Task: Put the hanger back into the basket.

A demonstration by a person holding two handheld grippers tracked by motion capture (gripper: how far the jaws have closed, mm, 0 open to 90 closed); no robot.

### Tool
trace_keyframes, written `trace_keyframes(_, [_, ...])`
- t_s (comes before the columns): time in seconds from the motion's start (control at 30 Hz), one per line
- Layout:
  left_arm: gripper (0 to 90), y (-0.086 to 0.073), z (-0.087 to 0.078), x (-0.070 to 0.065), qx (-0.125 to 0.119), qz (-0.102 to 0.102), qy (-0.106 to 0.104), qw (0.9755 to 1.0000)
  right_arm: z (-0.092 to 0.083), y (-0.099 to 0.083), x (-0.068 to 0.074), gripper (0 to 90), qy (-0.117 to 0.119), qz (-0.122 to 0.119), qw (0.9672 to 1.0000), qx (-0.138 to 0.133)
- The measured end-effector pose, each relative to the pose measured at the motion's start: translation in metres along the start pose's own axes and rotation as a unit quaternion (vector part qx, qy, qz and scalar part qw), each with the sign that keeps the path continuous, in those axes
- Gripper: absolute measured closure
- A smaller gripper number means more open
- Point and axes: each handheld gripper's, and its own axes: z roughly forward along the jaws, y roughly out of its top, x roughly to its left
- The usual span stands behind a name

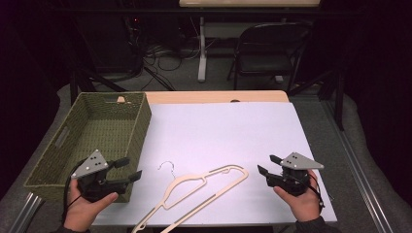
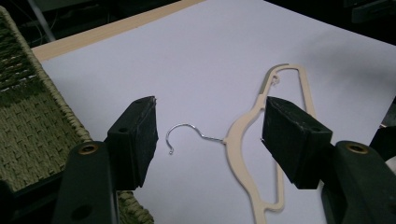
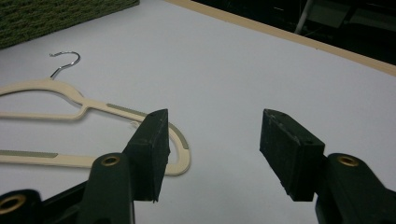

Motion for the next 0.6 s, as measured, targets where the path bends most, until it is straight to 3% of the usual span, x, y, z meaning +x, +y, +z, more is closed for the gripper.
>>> trace_keyframes(0.2, [35.6,0.000,-0.002,0.001,0.003,0.002,0.008,1.0000,0.003,0.004,0.005,42.6,0.004,-0.033,0.9992,0.024])
trace_keyframes(0.23, [35.6,0.000,-0.003,0.001,0.002,0.004,0.009,0.9999,0.006,0.009,0.007,43.2,0.011,-0.048,0.9981,0.037])
trace_keyframes(0.37, [35.7,0.001,-0.007,0.000,-0.001,0.000,0.012,0.9999,0.010,0.018,0.007,43.3,0.027,-0.055,0.9970,0.047])
trace_keyframes(0.43, [35.9,0.002,-0.009,0.000,-0.001,-0.001,0.014,0.9999,0.014,0.028,0.006,43.2,0.047,-0.057,0.9960,0.051])
trace_keyframes(0.6, [35.9,0.003,-0.016,0.001,-0.012,-0.010,0.017,0.9997,0.017,0.061,0.013,43.4,0.072,-0.092,0.9916,0.055])
